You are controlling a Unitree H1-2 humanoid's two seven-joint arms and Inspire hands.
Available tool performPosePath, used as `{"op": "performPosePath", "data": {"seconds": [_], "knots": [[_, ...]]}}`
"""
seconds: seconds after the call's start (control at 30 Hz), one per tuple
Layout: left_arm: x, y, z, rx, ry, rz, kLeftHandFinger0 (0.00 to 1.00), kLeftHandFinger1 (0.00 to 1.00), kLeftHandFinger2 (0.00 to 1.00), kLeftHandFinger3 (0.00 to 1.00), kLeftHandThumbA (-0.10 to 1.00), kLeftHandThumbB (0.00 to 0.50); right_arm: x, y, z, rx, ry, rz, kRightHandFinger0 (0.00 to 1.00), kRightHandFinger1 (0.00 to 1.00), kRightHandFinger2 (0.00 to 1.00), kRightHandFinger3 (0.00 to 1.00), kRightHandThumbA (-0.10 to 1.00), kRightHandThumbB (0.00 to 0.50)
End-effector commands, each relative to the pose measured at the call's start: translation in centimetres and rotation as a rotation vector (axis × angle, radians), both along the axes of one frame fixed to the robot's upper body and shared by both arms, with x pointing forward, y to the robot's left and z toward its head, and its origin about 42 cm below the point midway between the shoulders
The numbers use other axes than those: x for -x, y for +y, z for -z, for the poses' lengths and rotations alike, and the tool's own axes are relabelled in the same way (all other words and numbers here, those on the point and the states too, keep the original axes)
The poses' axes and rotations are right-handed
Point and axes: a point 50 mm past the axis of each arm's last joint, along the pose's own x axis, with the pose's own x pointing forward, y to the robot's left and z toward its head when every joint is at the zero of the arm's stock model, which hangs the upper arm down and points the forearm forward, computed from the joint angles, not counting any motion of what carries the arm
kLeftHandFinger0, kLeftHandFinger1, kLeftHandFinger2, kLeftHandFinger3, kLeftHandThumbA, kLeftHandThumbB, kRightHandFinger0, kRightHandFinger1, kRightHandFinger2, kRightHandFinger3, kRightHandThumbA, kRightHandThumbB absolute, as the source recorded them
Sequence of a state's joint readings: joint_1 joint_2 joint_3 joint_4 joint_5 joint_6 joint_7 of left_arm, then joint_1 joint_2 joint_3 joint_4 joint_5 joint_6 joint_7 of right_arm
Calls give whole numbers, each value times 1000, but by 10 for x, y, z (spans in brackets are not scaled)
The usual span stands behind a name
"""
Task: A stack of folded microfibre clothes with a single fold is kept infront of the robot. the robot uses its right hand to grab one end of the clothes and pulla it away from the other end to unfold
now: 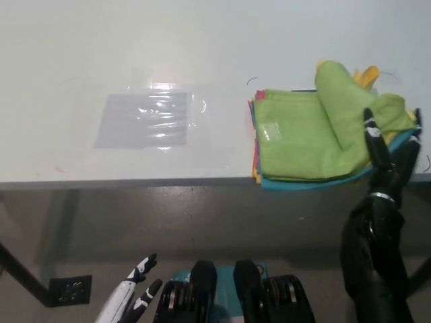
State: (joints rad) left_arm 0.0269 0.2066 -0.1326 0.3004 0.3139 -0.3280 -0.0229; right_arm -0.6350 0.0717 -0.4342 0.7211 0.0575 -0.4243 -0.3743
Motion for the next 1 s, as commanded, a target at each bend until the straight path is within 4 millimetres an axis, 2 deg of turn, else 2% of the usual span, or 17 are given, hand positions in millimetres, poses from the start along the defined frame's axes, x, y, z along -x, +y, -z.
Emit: {"op": "performPosePath", "data": {"seconds": [0.0,0.03,0.1,0.17,0.23,0.27,0.33,0.43,0.53,0.6,0.8,0.83,0.87,0.9,0.97], "knots": [[7,20,-12,-40,-66,-24,1000,1000,1000,1000,1000,500,53,-21,-149,509,-376,437,1000,1000,1000,1000,989,291],[9,20,-11,-42,-64,-24,1000,1000,1000,1000,1000,500,61,-27,-155,514,-403,461,1000,1000,1000,1000,997,305],[14,20,-7,-28,-40,-25,1000,1000,1000,1000,1000,500,84,-39,-168,559,-461,488,1000,1000,1000,1000,1000,288],[18,21,-6,-29,-31,-29,1000,1000,1000,1000,1000,500,97,-44,-176,631,-471,577,1000,1000,1000,1000,947,220],[21,22,-5,-42,-33,-30,1000,1000,1000,1000,1000,500,107,-51,-185,718,-470,648,1000,1000,1000,1000,931,197],[21,23,-5,-47,-32,-28,1000,1000,1000,1000,1000,500,114,-56,-189,754,-440,673,1000,1000,1000,1000,1000,220],[23,25,-5,-60,-36,-26,1000,1000,1000,1000,1000,500,130,-65,-201,832,-430,778,1000,1000,1000,1000,1000,241],[25,27,-4,-62,-35,-23,1000,1000,1000,1000,1000,500,142,-69,-208,868,-420,800,1000,1000,1000,1000,1000,266],[27,27,-3,-80,-28,-13,1000,1000,1000,1000,1000,500,157,-64,-206,856,-396,785,1000,1000,1000,1000,1000,287],[27,27,-2,-87,-34,-7,1000,1000,1000,1000,1000,500,167,-60,-208,859,-425,787,1000,1000,1000,1000,1000,269],[30,28,-2,-106,-22,0,1000,1000,1000,1000,1000,500,191,-46,-217,859,-455,759,1000,1000,1000,1000,1000,288],[29,28,-3,-108,-27,4,1000,1000,1000,1000,1000,500,198,-42,-223,880,-511,754,1000,1000,1000,1000,1000,271],[29,28,-2,-109,-28,5,1000,1000,1000,1000,1000,500,202,-40,-227,917,-552,754,1000,1000,1000,1000,1000,213],[28,28,-2,-111,-26,5,1000,1000,1000,1000,1000,500,208,-36,-231,930,-592,737,1000,1000,1000,1000,1000,217],[28,27,-2,-119,-25,11,1000,1000,1000,1000,1000,500,224,-21,-239,895,-725,528,1000,1000,1000,1000,935,231]]}}
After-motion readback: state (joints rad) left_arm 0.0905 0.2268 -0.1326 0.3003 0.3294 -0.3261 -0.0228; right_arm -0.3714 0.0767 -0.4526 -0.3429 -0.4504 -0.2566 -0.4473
